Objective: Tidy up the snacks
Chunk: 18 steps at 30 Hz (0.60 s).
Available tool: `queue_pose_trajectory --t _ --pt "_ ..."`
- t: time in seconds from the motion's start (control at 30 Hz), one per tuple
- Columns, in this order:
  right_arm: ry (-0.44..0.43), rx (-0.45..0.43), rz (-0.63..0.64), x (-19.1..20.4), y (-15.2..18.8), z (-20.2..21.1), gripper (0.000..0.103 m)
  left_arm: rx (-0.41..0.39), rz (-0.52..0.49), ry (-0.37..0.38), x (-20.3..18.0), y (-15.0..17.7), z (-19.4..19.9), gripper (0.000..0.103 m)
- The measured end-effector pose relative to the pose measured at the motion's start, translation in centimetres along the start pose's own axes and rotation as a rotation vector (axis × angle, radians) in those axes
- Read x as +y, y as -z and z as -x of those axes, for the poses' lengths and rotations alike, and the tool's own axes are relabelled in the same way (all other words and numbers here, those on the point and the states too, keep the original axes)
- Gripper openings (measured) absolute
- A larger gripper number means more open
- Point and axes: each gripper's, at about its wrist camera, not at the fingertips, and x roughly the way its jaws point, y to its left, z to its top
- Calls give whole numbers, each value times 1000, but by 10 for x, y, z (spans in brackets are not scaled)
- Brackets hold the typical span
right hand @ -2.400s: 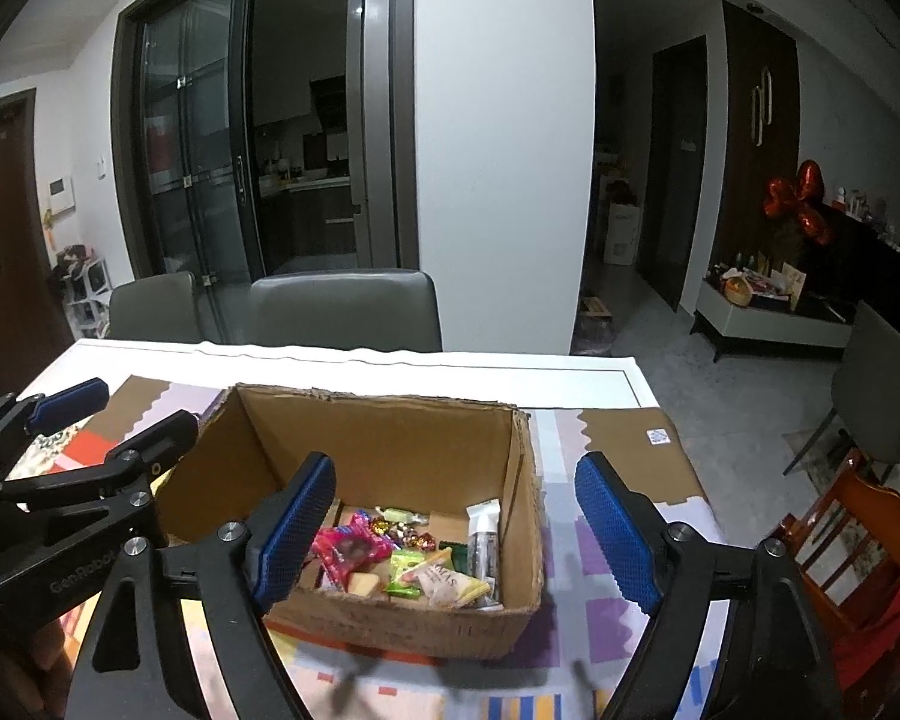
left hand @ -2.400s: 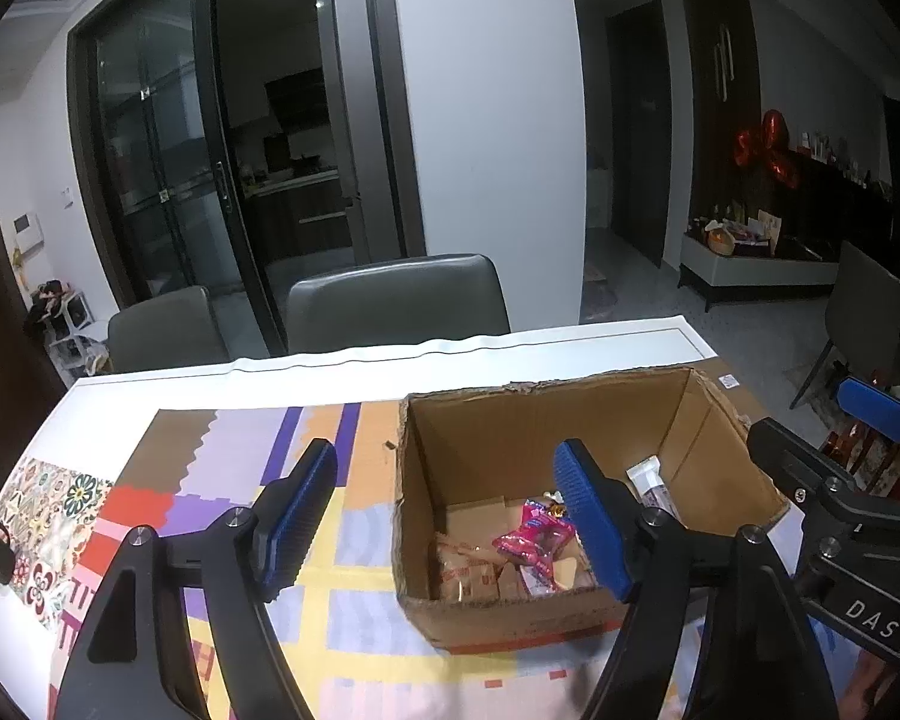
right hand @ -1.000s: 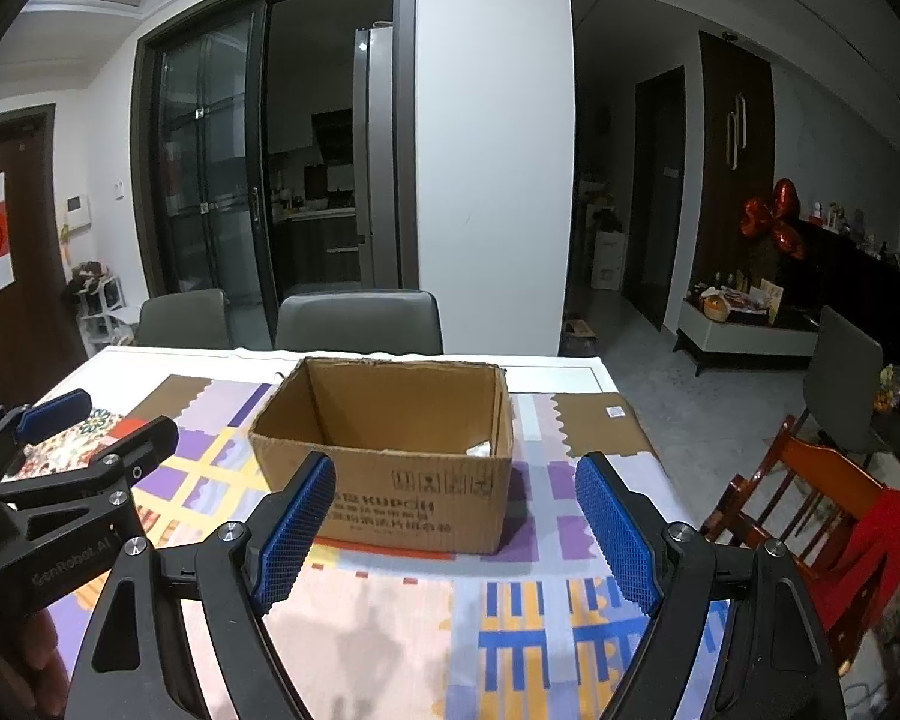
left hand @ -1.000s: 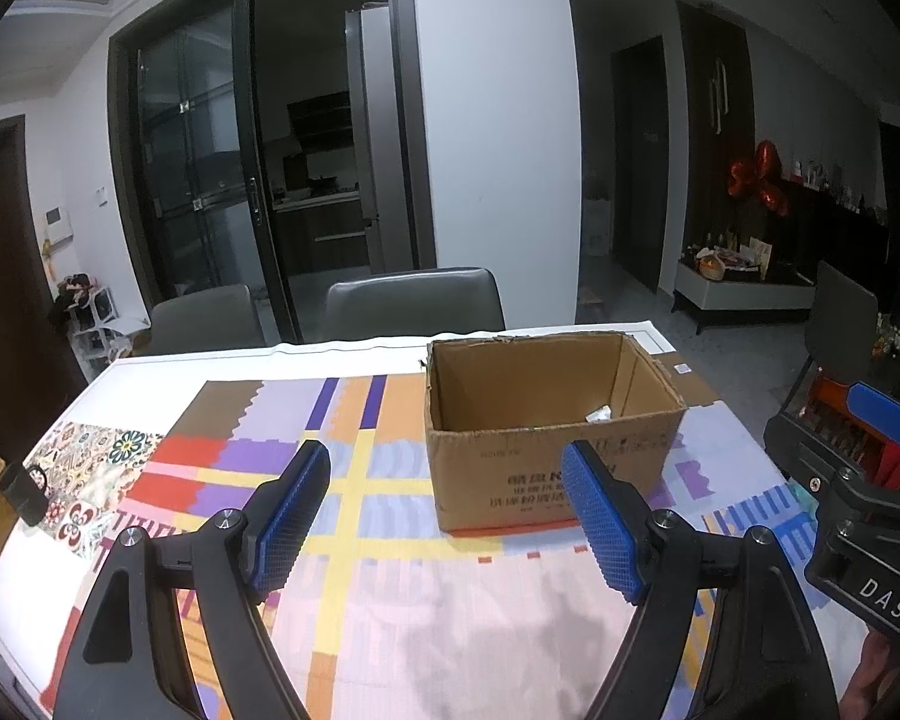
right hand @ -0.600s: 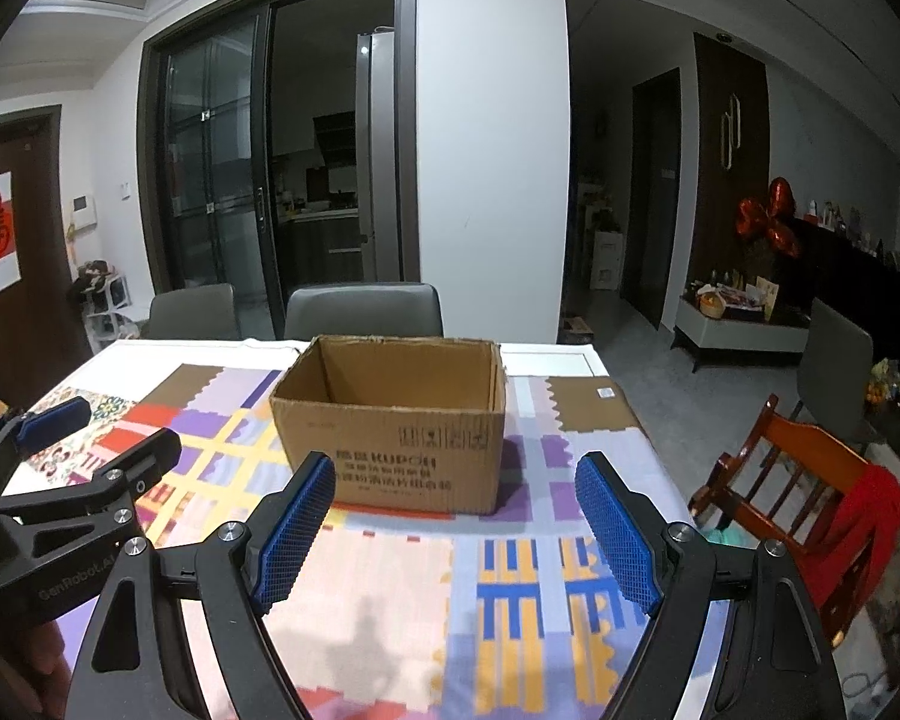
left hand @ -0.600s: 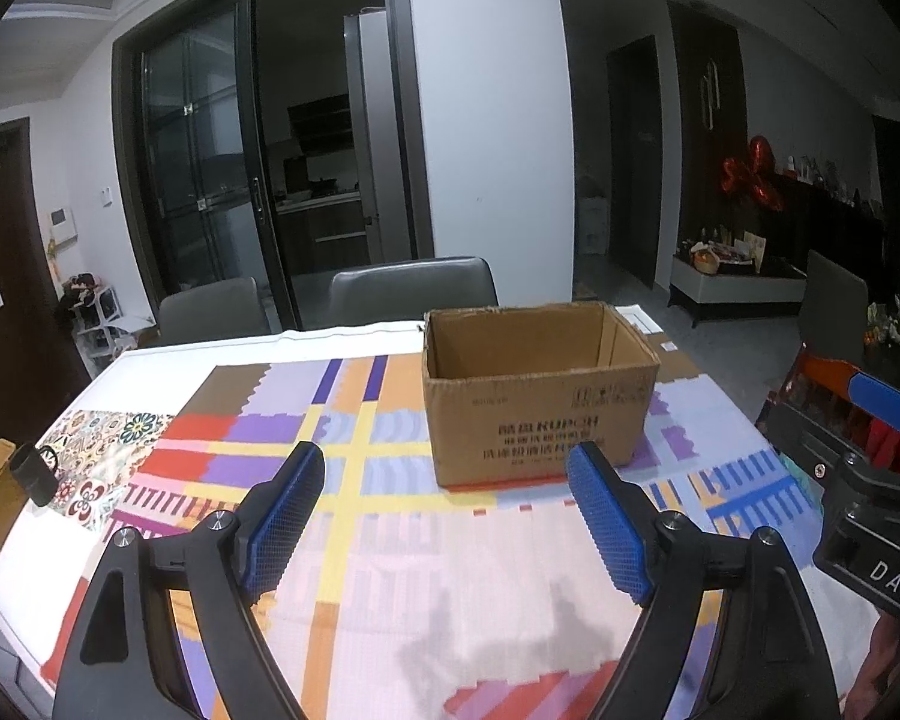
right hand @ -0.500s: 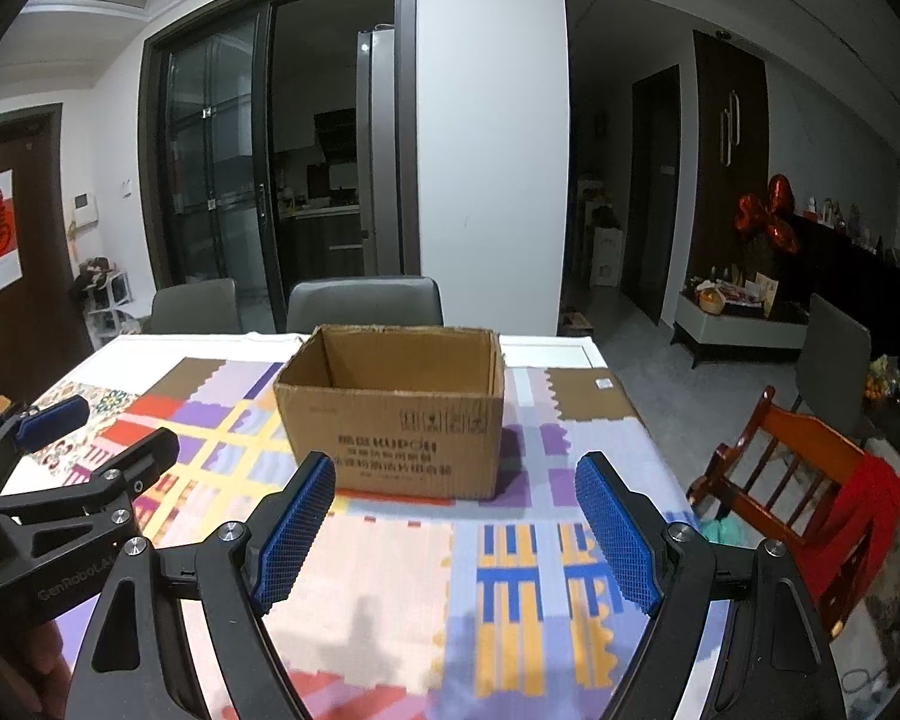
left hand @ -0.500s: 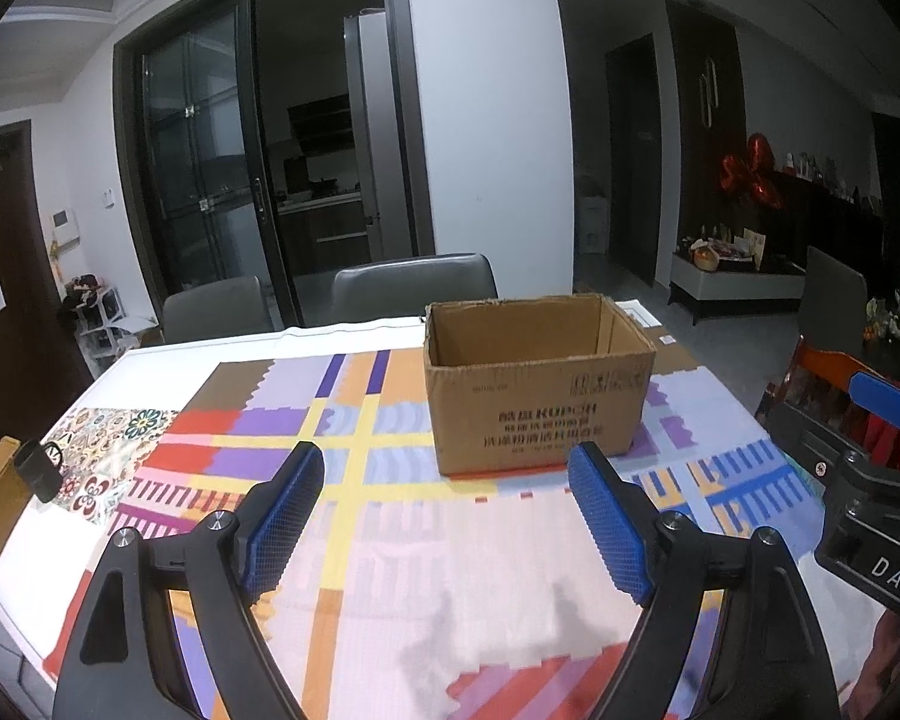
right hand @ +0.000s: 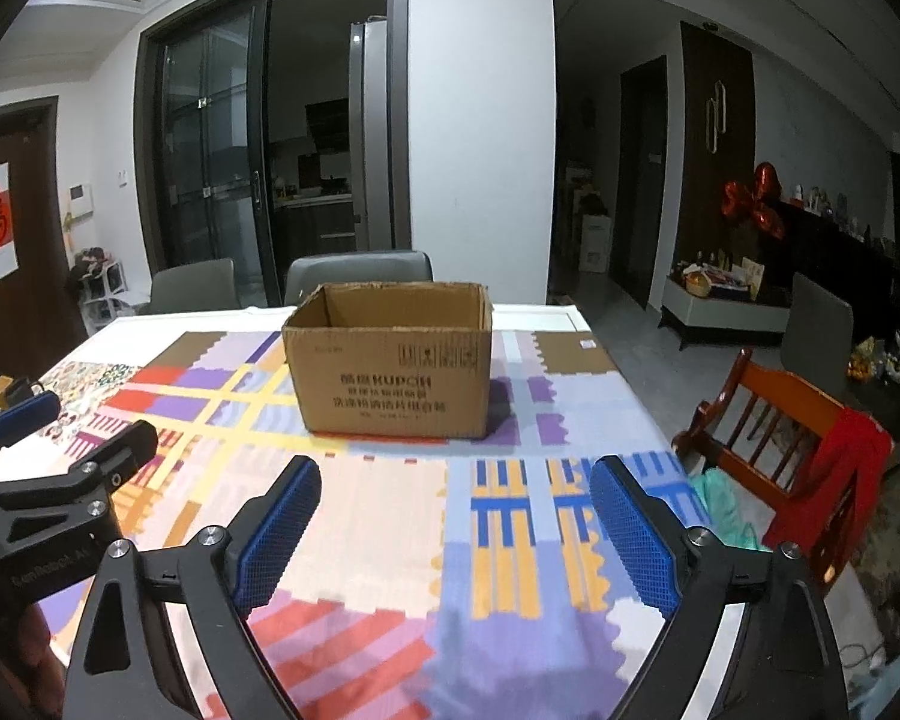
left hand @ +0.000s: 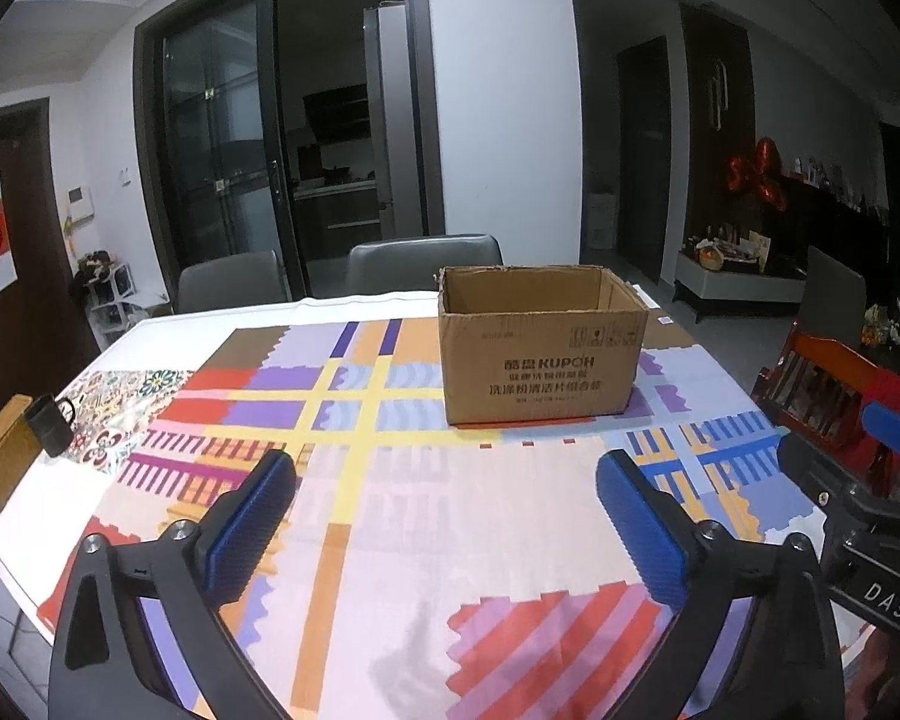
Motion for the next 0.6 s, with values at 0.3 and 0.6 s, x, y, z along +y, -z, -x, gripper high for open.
queue_pose_trajectory --t 0.3,0.6 --pt "7 6 2 1 18 18 92 17 30 -7 10 14 13 103" --pt "12 -5 -11 1 20 32 92 19 39 -8 15 22 23 103"
